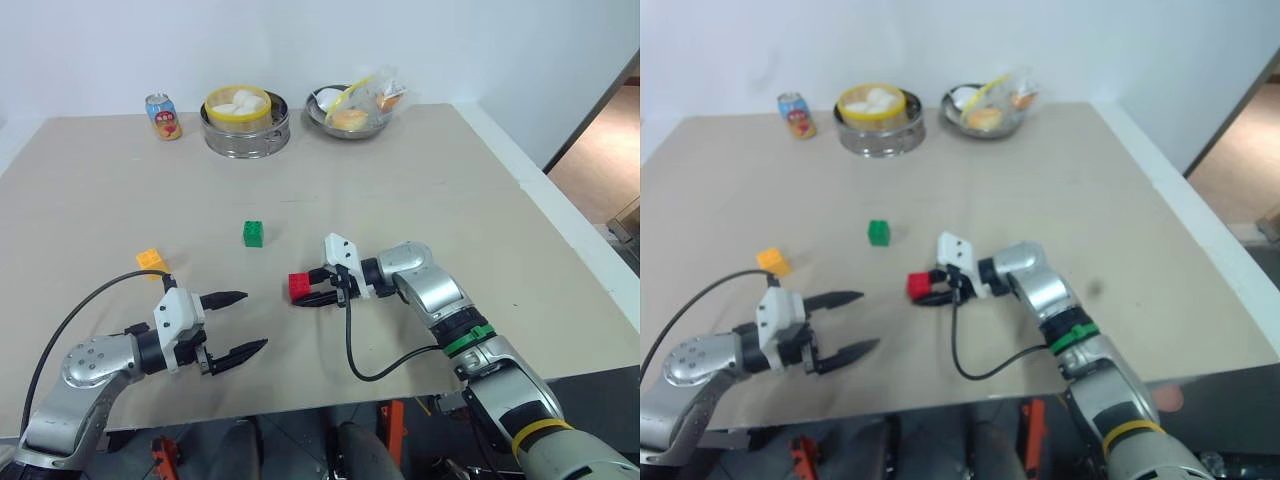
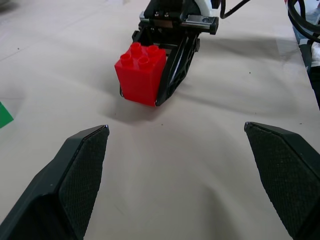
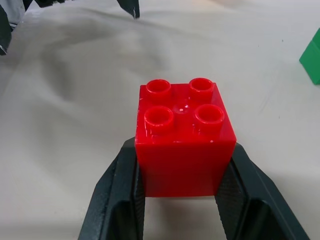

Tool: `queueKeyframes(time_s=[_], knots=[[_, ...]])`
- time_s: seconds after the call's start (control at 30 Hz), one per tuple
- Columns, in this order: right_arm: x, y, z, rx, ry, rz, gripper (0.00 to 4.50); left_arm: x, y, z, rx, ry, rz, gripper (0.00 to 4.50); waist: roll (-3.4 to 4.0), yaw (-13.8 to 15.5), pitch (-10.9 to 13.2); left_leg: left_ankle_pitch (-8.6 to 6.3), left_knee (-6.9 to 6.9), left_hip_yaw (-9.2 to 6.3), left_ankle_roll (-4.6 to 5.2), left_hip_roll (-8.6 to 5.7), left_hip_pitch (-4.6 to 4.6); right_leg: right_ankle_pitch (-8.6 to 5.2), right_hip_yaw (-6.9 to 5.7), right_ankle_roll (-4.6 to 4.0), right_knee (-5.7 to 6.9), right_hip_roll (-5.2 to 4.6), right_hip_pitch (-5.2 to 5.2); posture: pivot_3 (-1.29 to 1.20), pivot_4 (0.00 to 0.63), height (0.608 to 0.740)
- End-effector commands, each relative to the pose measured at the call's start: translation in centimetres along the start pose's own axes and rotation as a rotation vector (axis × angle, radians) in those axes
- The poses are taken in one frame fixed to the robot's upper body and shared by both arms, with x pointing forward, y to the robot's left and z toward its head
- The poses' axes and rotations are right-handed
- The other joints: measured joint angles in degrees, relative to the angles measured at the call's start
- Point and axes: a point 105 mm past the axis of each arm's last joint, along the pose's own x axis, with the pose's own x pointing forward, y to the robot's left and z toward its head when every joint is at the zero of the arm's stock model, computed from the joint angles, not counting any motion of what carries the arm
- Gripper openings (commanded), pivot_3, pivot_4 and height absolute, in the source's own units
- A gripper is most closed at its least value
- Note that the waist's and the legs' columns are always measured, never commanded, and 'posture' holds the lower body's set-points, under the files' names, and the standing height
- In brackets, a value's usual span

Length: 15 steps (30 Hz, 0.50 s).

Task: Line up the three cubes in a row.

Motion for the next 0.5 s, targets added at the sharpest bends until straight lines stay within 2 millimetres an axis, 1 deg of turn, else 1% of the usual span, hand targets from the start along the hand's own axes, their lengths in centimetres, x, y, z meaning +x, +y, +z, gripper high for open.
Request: queueKeyframes(time_s=[0.03,0.13,0.17,0.23,0.5], knots=[[-0.8,-0.3,1.0,-0.013,-0.03,-0.009,3.37,-0.1,0.6,1.2,0.07,-0.032,0.021,4.5,0.0,0.0,0.0,0.0,0.0,0.0,0.0,0.0,0.0,0.0,0.0,0.0,0.0,0.0,0.0,0.0,0.15,0.74],[-1.0,-0.2,1.6,-0.03,-0.038,-0.004,4.28,0.0,0.8,1.2,0.075,-0.031,0.025,4.5,0.0,0.0,0.0,0.0,0.0,0.0,0.0,0.0,0.0,0.01,0.0,0.0,0.0,0.0,0.0,0.0,0.15,0.74],[-1.1,-0.1,1.8,-0.037,-0.043,-0.004,4.44,-0.1,0.8,1.2,0.076,-0.031,0.027,4.5,0.0,0.0,0.0,0.0,0.0,0.0,0.0,0.0,0.0,0.01,0.01,0.01,0.0,0.0,0.0,0.0,0.15,0.74],[-1.5,0.1,2.7,-0.057,-0.064,-0.009,4.44,-0.1,0.8,1.2,0.076,-0.03,0.031,4.5,0.0,0.0,0.0,0.0,0.0,0.0,0.0,0.0,0.0,0.01,0.01,0.02,0.0,0.0,0.0,0.0,0.15,0.74],[-3.8,0.9,7.1,-0.083,-0.178,-0.066,4.44,-0.7,1.4,1.0,0.079,-0.029,0.084,4.5,0.0,0.0,0.0,0.0,0.01,0.0,0.0,0.02,0.0,0.02,0.01,0.01,0.02,0.0,-0.01,0.0,0.15,0.74]])
